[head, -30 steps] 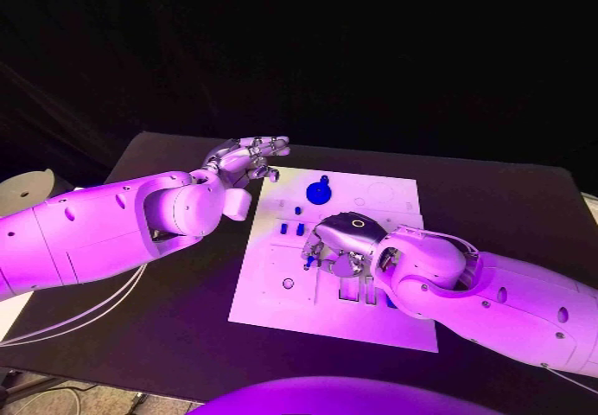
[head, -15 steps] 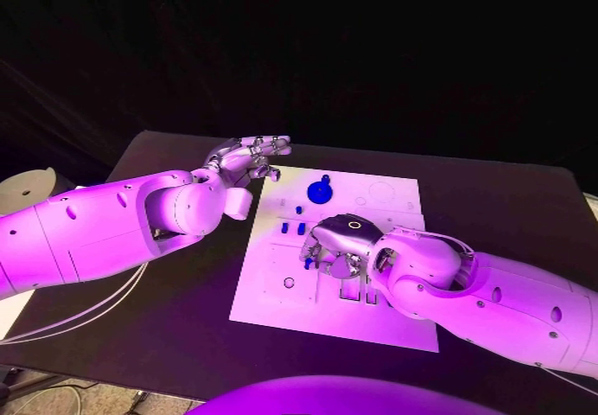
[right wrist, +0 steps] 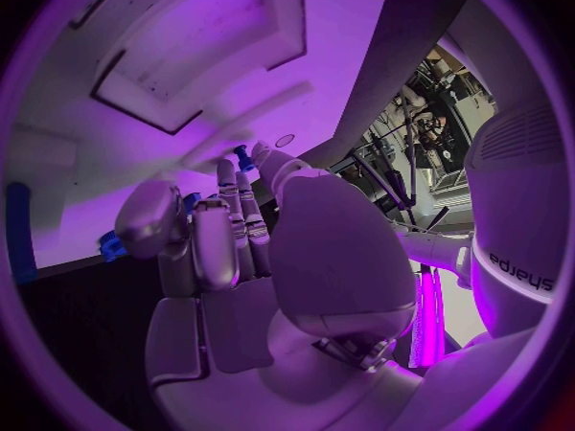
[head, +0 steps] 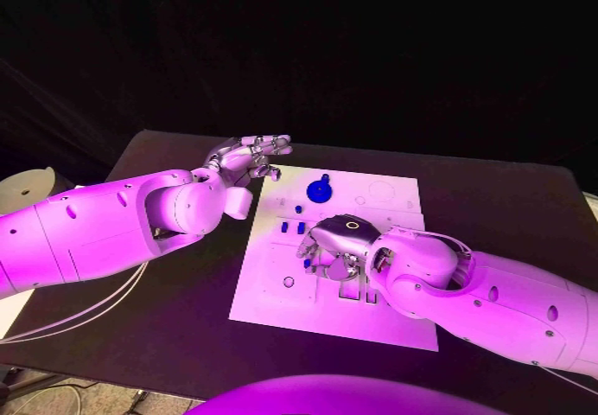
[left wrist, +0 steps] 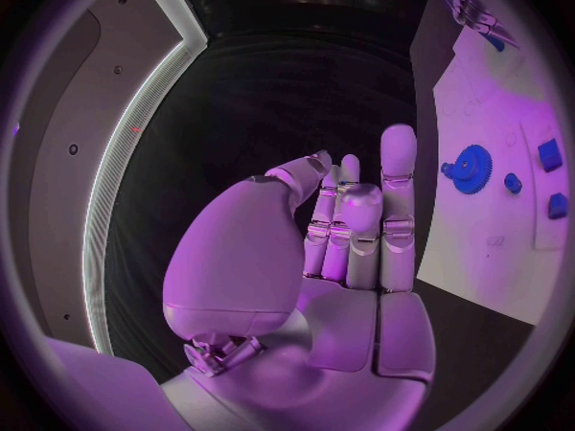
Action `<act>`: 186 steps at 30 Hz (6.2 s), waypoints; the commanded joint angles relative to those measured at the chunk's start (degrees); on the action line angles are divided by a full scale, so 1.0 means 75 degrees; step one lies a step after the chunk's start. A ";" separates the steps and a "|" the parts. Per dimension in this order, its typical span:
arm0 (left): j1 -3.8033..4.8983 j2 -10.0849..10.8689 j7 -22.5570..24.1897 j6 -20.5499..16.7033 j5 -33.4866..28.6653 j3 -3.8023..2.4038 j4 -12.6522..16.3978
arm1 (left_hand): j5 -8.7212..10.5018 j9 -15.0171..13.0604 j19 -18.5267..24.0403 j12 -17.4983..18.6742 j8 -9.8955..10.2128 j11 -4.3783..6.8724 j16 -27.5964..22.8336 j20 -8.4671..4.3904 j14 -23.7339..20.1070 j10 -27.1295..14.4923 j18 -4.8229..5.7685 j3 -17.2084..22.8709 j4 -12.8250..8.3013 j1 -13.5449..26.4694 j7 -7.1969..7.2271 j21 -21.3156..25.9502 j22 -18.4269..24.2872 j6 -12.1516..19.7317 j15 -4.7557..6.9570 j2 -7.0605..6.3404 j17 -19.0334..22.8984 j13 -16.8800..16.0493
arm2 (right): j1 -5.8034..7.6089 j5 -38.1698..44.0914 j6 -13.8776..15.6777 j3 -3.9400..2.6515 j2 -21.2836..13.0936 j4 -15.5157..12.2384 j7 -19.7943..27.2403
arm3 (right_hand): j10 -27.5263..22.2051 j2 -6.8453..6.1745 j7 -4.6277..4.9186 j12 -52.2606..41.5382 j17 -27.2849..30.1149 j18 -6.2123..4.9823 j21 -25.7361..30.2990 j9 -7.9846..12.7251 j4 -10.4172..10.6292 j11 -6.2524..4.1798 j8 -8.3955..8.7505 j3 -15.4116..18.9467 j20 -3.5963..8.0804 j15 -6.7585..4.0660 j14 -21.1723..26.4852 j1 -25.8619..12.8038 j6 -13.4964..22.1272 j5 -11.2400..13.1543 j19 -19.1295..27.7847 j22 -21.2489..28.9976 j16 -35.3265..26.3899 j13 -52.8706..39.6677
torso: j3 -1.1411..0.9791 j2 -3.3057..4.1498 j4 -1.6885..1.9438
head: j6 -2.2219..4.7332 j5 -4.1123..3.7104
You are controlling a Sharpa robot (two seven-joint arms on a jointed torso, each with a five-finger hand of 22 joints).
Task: Assemble the parts on the task board
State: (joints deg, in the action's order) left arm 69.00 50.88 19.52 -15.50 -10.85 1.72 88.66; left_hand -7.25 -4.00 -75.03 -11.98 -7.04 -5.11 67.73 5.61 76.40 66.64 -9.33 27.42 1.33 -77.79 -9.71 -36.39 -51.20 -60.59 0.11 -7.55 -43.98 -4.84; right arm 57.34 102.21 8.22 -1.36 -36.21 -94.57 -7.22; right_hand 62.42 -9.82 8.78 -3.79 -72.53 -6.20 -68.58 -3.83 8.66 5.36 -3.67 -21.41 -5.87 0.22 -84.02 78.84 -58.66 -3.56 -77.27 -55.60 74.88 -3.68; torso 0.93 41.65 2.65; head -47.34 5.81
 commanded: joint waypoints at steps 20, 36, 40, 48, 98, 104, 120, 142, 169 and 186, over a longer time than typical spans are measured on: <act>0.0002 0.0020 -0.0019 0.0179 -0.0010 0.0000 -0.0013 | -0.0040 0.0010 0.0004 -0.0041 -0.0042 -0.0007 -0.0021 0.0017 -0.0025 -0.0085 -0.0072 -0.0011 -0.0029 -0.0062 0.0015 0.0033 0.0015 0.0058 -0.0039 0.0021 0.0023 -0.0011 | 0.0070 -0.0398 0.1007 -0.0093 -0.0964 -0.0669 -0.0214 | -0.0286 0.0128 0.0013 -0.0390 0.0231 -0.0114 0.0254 -0.0020 -0.0157 0.0037 -0.0020 0.0647 -0.0046 0.0040 -0.0250 0.0135 0.0093 -0.0069 0.0094 0.0331 -0.0152 -0.0037 | -0.0009 -0.0008 -0.0021 | 0.0116 -0.0121; 0.0001 0.0047 -0.0028 0.0216 0.0055 0.0007 -0.0001 | -0.0040 0.0010 0.0004 -0.0041 -0.0042 -0.0007 -0.0021 0.0017 -0.0025 -0.0085 -0.0072 -0.0011 -0.0029 -0.0062 0.0015 0.0033 0.0015 0.0058 -0.0039 0.0021 0.0023 -0.0011 | 0.0877 -0.0479 0.0243 -0.0184 -0.2409 -0.0934 -0.0831 | -0.1067 -0.0020 -0.0360 -0.0256 0.0280 -0.0110 0.0337 0.0003 0.0186 -0.0206 0.0006 0.1856 0.0287 -0.0356 -0.0324 0.0460 0.0377 -0.0049 -0.0020 0.0395 -0.0153 0.0000 | -0.0018 -0.0006 -0.0069 | 0.0242 -0.0257; 0.0000 0.0044 -0.0030 0.0224 0.0058 0.0008 -0.0005 | -0.0040 0.0010 0.0004 -0.0041 -0.0042 -0.0007 -0.0021 0.0017 -0.0025 -0.0085 -0.0072 -0.0011 -0.0029 -0.0062 0.0015 0.0033 0.0015 0.0058 -0.0039 0.0021 0.0023 -0.0011 | 0.0879 -0.0400 0.0094 -0.0179 -0.2431 -0.0926 -0.0822 | -0.0989 0.0031 -0.0384 -0.0316 0.0283 -0.0104 0.0339 -0.0005 0.0253 -0.0214 -0.0007 0.1907 0.0290 -0.0358 -0.0341 0.0562 0.0315 -0.0044 -0.0050 0.0391 -0.0149 -0.0010 | -0.0012 -0.0011 -0.0065 | 0.0243 -0.0265; -0.0005 0.0038 -0.0029 0.0235 0.0061 0.0008 -0.0014 | -0.0038 0.0009 0.0002 -0.0051 -0.0047 -0.0009 -0.0020 0.0019 -0.0029 -0.0091 -0.0070 -0.0020 -0.0033 -0.0060 0.0013 0.0031 0.0013 0.0062 -0.0042 0.0025 0.0028 -0.0011 | 0.0811 -0.0291 -0.0153 -0.0160 -0.2298 -0.0896 -0.0773 | -0.0574 0.0244 -0.0399 -0.0537 0.0340 -0.0095 0.0340 -0.0022 0.0299 -0.0227 -0.0035 0.1877 0.0266 -0.0323 -0.0350 0.0750 0.0072 -0.0024 -0.0113 0.0378 -0.0186 -0.0019 | -0.0002 -0.0013 -0.0047 | 0.0244 -0.0269; -0.0007 0.0053 -0.0042 0.0248 0.0061 0.0008 0.0000 | -0.0038 0.0007 0.0005 -0.0066 -0.0056 -0.0011 -0.0019 0.0021 -0.0035 -0.0100 -0.0072 -0.0032 -0.0036 -0.0055 0.0011 0.0049 0.0024 0.0067 -0.0045 0.0036 0.0039 -0.0012 | 0.0737 -0.0038 0.0613 -0.0195 -0.2075 -0.0970 -0.0589 | 0.1133 0.0611 -0.0257 -0.0356 0.0206 -0.0009 -0.0026 -0.0161 -0.0323 -0.0300 -0.0094 -0.0116 0.0208 -0.0242 -0.0378 0.1393 -0.1233 0.0086 -0.0356 -0.0121 0.0027 -0.0017 | 0.0000 -0.0022 -0.0061 | 0.0178 -0.0221; -0.0008 0.0049 -0.0038 0.0255 0.0061 0.0008 -0.0004 | -0.0038 0.0007 0.0005 -0.0066 -0.0056 -0.0011 -0.0019 0.0021 -0.0035 -0.0100 -0.0072 -0.0032 -0.0036 -0.0055 0.0011 0.0049 0.0024 0.0067 -0.0045 0.0036 0.0039 -0.0012 | 0.0832 -0.0099 0.0777 -0.0247 -0.2228 -0.1436 -0.0637 | 0.1161 0.0577 -0.0246 -0.0321 0.0193 -0.0004 -0.0052 -0.0165 -0.0375 -0.0295 -0.0082 -0.0224 0.0212 -0.0247 -0.0377 0.1357 -0.1248 0.0086 -0.0364 -0.0155 0.0043 -0.0017 | -0.0008 -0.0014 -0.0076 | 0.0182 -0.0211; -0.0040 -0.0007 -0.0036 0.0296 0.0064 0.0008 -0.0002 | -0.0038 0.0007 0.0005 -0.0066 -0.0056 -0.0011 -0.0019 0.0021 -0.0035 -0.0100 -0.0072 -0.0032 -0.0036 -0.0055 0.0011 0.0049 0.0024 0.0067 -0.0045 0.0036 0.0039 -0.0012 | 0.0366 -0.0142 0.0604 -0.0245 -0.1132 -0.1960 -0.0345 | 0.1166 0.0537 -0.0215 -0.0240 0.0185 -0.0007 -0.0054 -0.0164 -0.0459 -0.0274 -0.0046 -0.0408 0.0212 -0.0237 -0.0372 0.1273 -0.1238 0.0082 -0.0352 -0.0145 0.0059 -0.0013 | 0.0022 -0.0023 -0.0034 | 0.0110 -0.0088; -0.0041 -0.0058 -0.0043 0.0317 0.0065 0.0007 -0.0008 | -0.0038 0.0007 0.0005 -0.0066 -0.0056 -0.0011 -0.0019 0.0021 -0.0035 -0.0100 -0.0072 -0.0032 -0.0036 -0.0055 0.0011 0.0049 0.0024 0.0067 -0.0045 0.0036 0.0039 -0.0012 | -0.0286 -0.0158 0.0066 -0.0091 -0.0183 -0.1000 0.0005 | 0.1149 0.0523 -0.0185 -0.0176 0.0186 -0.0011 -0.0045 -0.0160 -0.0518 -0.0247 -0.0025 -0.0524 0.0202 -0.0217 -0.0366 0.1177 -0.1211 0.0077 -0.0331 -0.0128 0.0064 -0.0013 | 0.0009 -0.0016 -0.0056 | 0.0038 0.0059; -0.0041 -0.0057 -0.0060 0.0339 0.0065 0.0008 -0.0018 | -0.0038 0.0007 0.0005 -0.0066 -0.0056 -0.0011 -0.0019 0.0021 -0.0035 -0.0100 -0.0072 -0.0032 -0.0036 -0.0055 0.0011 0.0049 0.0024 0.0067 -0.0045 0.0036 0.0039 -0.0012 | -0.0362 0.0070 0.0200 -0.0047 0.0048 -0.0688 -0.0202 | 0.1151 0.0527 -0.0181 -0.0157 0.0182 -0.0011 -0.0048 -0.0162 -0.0529 -0.0242 -0.0025 -0.0557 0.0197 -0.0211 -0.0365 0.1119 -0.1210 0.0075 -0.0326 -0.0133 0.0070 -0.0015 | 0.0003 -0.0013 -0.0042 | -0.0008 0.0110; -0.0041 -0.0034 -0.0070 0.0350 0.0065 0.0008 -0.0013 | -0.0038 0.0006 0.0005 -0.0089 -0.0067 -0.0014 -0.0010 0.0025 -0.0041 -0.0118 -0.0073 -0.0052 -0.0036 -0.0044 0.0009 0.0065 0.0034 0.0080 -0.0048 0.0055 0.0046 -0.0013 | -0.0363 0.0271 0.0088 -0.0065 -0.0092 -0.0848 -0.0417 | 0.1162 0.0518 -0.0182 -0.0148 0.0173 -0.0010 -0.0055 -0.0166 -0.0539 -0.0242 -0.0031 -0.0570 0.0196 -0.0209 -0.0365 0.1070 -0.1222 0.0078 -0.0325 -0.0143 0.0079 -0.0018 | 0.0006 -0.0018 -0.0044 | -0.0024 0.0120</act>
State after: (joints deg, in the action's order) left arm 68.67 50.65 18.80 -13.98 -10.61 1.81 88.45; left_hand -7.25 -4.00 -75.03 -12.32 -7.26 -5.11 67.73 5.61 76.20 66.23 -9.33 27.26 1.18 -77.79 -9.49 -36.09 -51.00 -60.37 -0.09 -7.55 -43.69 -4.84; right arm 54.77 102.76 10.55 -1.93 -36.88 -100.90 -9.15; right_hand 70.21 -6.19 7.23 -4.72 -71.18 -6.19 -68.77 -5.03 4.66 4.10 -3.74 -25.34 -4.42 -1.43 -84.03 87.13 -67.65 -2.62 -79.61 -56.62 75.23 -3.76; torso 0.97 41.51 2.26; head -47.50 6.72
